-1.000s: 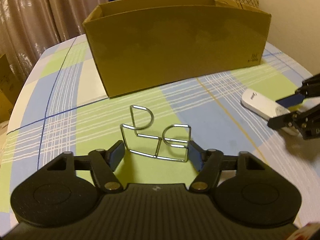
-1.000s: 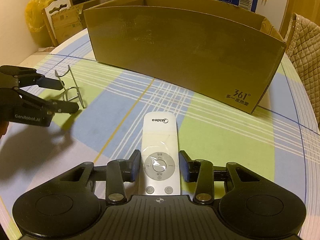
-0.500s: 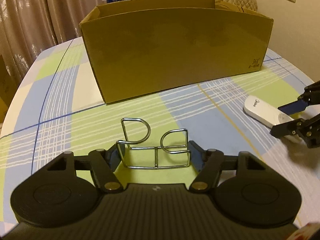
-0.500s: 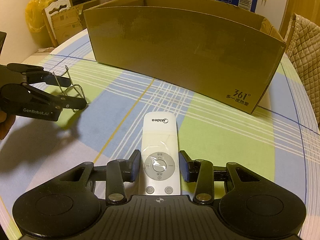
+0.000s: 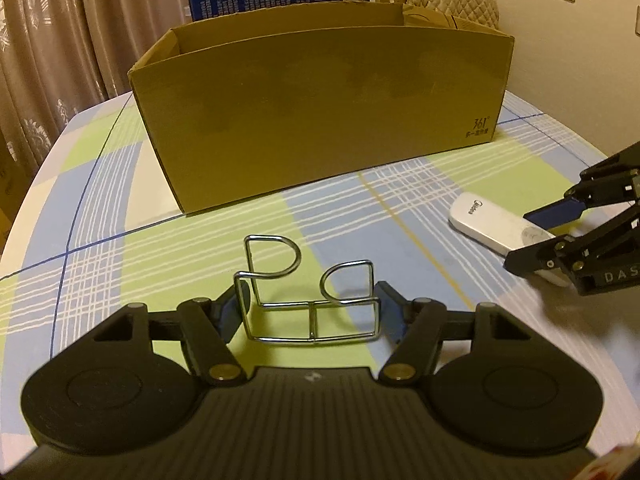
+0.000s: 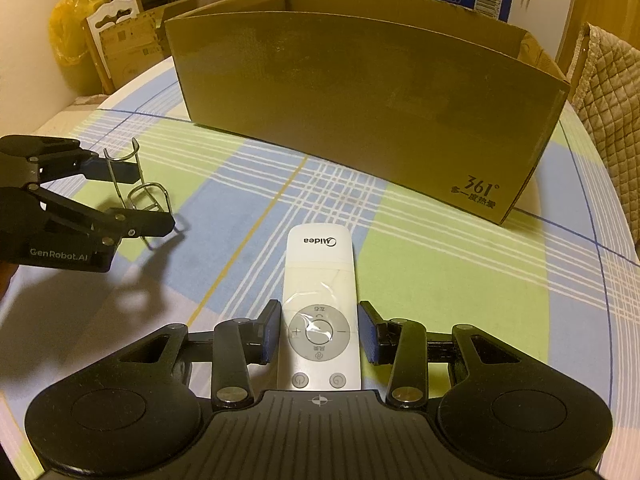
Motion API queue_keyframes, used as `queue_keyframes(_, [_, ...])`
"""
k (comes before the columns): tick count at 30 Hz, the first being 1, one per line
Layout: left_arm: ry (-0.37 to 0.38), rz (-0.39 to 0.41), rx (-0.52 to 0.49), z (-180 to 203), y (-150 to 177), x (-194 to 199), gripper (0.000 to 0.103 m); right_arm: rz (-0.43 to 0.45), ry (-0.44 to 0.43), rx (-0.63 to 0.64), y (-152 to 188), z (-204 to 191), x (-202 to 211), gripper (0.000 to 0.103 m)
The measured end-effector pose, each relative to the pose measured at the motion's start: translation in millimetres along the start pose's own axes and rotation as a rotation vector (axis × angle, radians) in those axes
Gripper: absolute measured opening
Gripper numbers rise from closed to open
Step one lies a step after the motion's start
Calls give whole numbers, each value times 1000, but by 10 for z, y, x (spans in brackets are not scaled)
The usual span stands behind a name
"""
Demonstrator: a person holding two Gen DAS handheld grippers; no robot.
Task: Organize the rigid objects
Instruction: 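Close the left tool on the bent wire stand and lift it, then carry the wire stand and white remote over the box with both tools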
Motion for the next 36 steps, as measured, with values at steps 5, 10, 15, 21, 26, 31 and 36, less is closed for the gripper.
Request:
queue_keyframes(5, [4,14,14,-1,-24,56,64,2,3,-14,36,5,24,37])
queue_keyframes(10, [-6,27,11,11,-81,121,64,11,10,-20,42,29,95,37])
queue_keyframes(15, [-24,44,41,22,-145,201,64,34,20,-36,16,56,212,37])
queue_keyframes(21, [-40,75,75,56,-354,375,64,72,22,-45,-102,60,470,37])
queue_keyframes(26, [-52,107,93,56,-693,549,64,116,33,-64,-356,123,724,37])
queue_keyframes(31, [-51,142,90,42,-1092,664,64,186,33,-67,-736,218,1015,37])
queue_keyframes(36, [-51,150,103,-34,-1461,649,64,227,45,-56,-1125,325,1147,37])
Point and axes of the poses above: each gripper's, at about its wrist camera, not at the fingertips, and x roughly against the way its jaws point, z to its right, y to its underside, the point moved 1 cm from there along -x, roughly the way its jaws point, and after that the axes turned 4 degrees about z, right-handed, at the moved point
